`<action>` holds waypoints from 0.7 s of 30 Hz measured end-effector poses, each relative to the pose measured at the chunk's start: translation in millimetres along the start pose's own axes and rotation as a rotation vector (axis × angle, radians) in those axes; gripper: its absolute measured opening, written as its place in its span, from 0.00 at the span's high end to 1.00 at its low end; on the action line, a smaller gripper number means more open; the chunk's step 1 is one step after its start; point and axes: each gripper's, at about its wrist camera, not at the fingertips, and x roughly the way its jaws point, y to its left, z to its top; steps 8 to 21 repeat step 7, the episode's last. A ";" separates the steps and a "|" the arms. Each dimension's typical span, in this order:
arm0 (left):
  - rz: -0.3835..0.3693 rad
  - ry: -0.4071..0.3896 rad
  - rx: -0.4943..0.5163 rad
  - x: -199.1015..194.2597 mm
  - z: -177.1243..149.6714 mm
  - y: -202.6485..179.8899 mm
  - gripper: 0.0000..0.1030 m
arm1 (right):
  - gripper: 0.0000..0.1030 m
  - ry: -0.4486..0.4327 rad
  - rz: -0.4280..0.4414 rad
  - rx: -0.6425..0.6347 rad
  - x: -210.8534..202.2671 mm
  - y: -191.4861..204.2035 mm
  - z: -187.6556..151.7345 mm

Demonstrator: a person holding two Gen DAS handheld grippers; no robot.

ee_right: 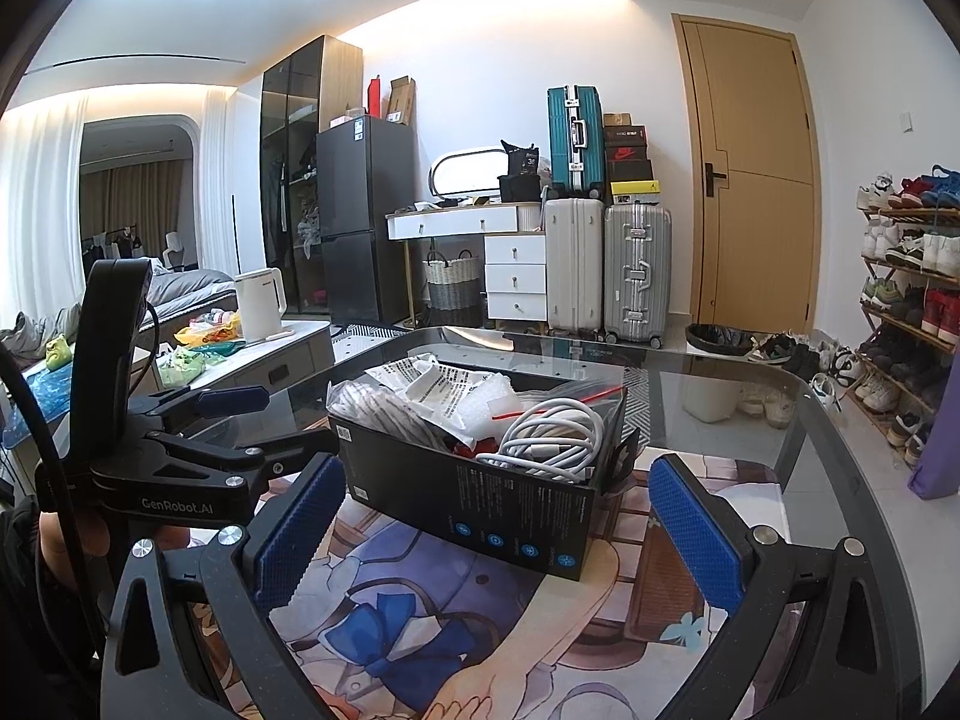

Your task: Organize soft objects

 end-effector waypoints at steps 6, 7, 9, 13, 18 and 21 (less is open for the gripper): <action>0.009 0.002 0.001 0.8 -1.3 0.3 0.00 | 0.00 0.002 0.001 0.002 0.1 -0.6 -0.7; 0.012 0.001 0.005 1.1 -0.9 -0.5 0.00 | 0.00 0.003 0.001 0.003 -0.1 -0.4 -0.9; 0.012 0.001 0.005 1.1 -0.9 -0.5 0.00 | 0.00 0.003 0.001 0.003 -0.1 -0.4 -0.9; 0.012 0.001 0.005 1.1 -0.9 -0.5 0.00 | 0.00 0.003 0.001 0.003 -0.1 -0.4 -0.9; 0.012 0.001 0.005 1.1 -0.9 -0.5 0.00 | 0.00 0.003 0.001 0.003 -0.1 -0.4 -0.9; 0.012 0.001 0.005 1.1 -0.9 -0.5 0.00 | 0.00 0.003 0.001 0.003 -0.1 -0.4 -0.9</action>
